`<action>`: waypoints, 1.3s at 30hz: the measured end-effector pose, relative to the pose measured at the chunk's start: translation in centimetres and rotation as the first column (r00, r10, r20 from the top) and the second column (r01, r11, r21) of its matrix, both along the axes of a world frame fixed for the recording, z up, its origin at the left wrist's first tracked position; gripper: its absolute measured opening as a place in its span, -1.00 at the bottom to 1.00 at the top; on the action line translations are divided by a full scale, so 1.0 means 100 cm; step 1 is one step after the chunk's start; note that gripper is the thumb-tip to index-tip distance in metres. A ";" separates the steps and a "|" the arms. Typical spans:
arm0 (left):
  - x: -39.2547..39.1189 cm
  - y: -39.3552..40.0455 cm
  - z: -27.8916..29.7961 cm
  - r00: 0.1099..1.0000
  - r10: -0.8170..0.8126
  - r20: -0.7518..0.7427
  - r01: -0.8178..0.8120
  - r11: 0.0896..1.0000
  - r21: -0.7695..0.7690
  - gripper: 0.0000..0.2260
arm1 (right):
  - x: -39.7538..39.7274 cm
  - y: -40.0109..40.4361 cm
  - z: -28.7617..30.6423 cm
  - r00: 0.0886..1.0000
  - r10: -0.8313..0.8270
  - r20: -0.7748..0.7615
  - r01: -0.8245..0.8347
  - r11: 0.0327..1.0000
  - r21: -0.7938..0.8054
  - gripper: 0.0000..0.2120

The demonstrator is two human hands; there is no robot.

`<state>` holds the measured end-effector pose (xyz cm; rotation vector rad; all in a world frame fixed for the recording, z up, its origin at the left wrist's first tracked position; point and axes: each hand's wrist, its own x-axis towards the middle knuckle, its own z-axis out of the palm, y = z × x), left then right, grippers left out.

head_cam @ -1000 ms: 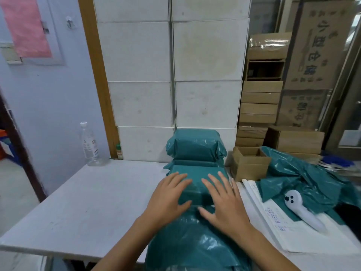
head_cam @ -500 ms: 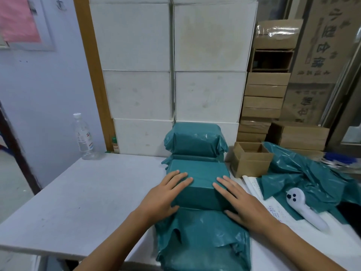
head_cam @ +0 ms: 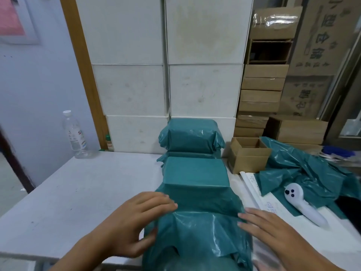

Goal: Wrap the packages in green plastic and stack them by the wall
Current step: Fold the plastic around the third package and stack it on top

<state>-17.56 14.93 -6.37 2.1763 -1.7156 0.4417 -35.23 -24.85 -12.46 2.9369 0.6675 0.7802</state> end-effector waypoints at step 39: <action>0.117 -0.121 0.014 0.418 0.091 -0.904 -0.713 0.650 -0.264 -0.79 | 0.161 0.031 0.075 0.892 -0.134 -0.433 0.441 0.044 0.896 -0.74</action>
